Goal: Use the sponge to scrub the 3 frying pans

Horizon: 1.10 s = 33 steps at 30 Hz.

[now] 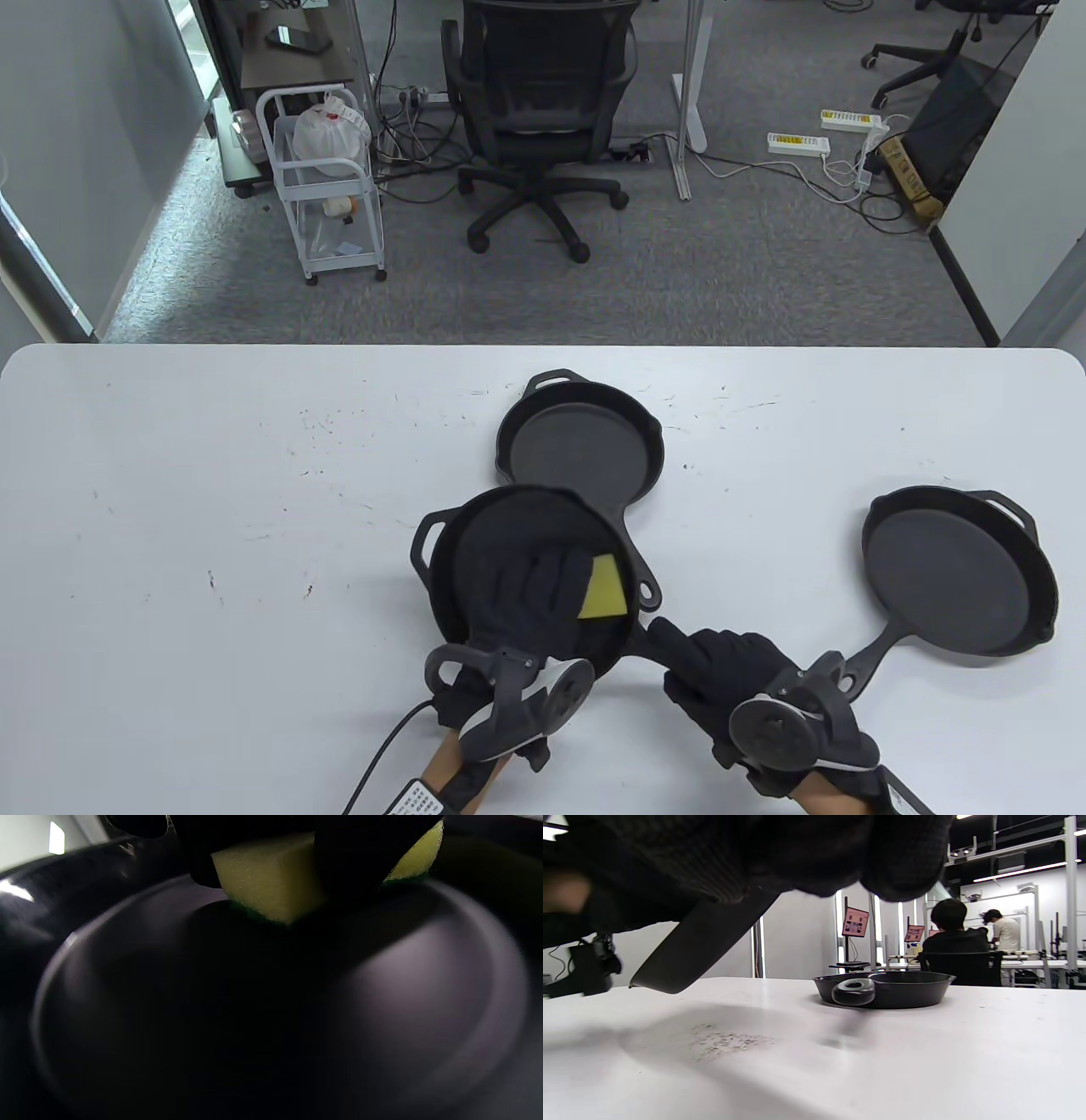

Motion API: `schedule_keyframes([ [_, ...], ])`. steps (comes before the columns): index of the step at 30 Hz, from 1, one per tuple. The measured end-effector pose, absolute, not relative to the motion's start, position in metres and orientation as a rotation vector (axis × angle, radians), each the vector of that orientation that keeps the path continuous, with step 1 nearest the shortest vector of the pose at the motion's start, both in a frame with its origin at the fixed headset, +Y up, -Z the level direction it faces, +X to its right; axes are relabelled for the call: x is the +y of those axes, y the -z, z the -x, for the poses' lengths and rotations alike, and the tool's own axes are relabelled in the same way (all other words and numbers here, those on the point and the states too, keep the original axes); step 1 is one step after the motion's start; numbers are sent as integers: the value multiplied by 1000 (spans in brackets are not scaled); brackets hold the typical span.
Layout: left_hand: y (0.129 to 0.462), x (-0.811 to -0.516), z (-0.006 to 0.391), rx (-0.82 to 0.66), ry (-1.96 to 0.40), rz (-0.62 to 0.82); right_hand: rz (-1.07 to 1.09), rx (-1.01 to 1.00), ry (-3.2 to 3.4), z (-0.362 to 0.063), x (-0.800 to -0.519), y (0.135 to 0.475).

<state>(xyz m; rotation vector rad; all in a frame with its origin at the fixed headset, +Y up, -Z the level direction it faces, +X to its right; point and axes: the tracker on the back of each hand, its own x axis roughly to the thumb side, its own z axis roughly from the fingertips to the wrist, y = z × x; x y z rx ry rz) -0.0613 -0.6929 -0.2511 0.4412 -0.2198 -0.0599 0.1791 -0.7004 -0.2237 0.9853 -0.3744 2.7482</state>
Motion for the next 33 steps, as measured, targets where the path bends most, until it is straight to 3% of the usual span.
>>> schedule_keyframes([
  [5,266,-694,85,-30,306,-414,-926,-417,-2806,-183,-698,225],
  [7,269,-697,85,-37,264,-315,-858,-433,-2814,-189,-697,228],
  [11,266,-706,63,-203,154,-108,-742,-449,-2815,-201,-697,235],
  [15,248,-703,37,-360,150,-228,-806,-409,-2796,-193,-699,234],
  [20,247,-690,55,-248,135,-446,-981,-403,-2756,-174,-698,220],
  [23,259,-687,78,-121,76,-397,-1014,-434,-2791,-169,-697,215],
  [26,267,-691,91,-9,169,-387,-964,-452,-2809,-175,-696,218],
  [29,271,-697,87,-24,196,-261,-862,-486,-2829,-184,-695,223],
  [33,266,-701,67,-157,140,-147,-760,-488,-2821,-192,-694,229],
])
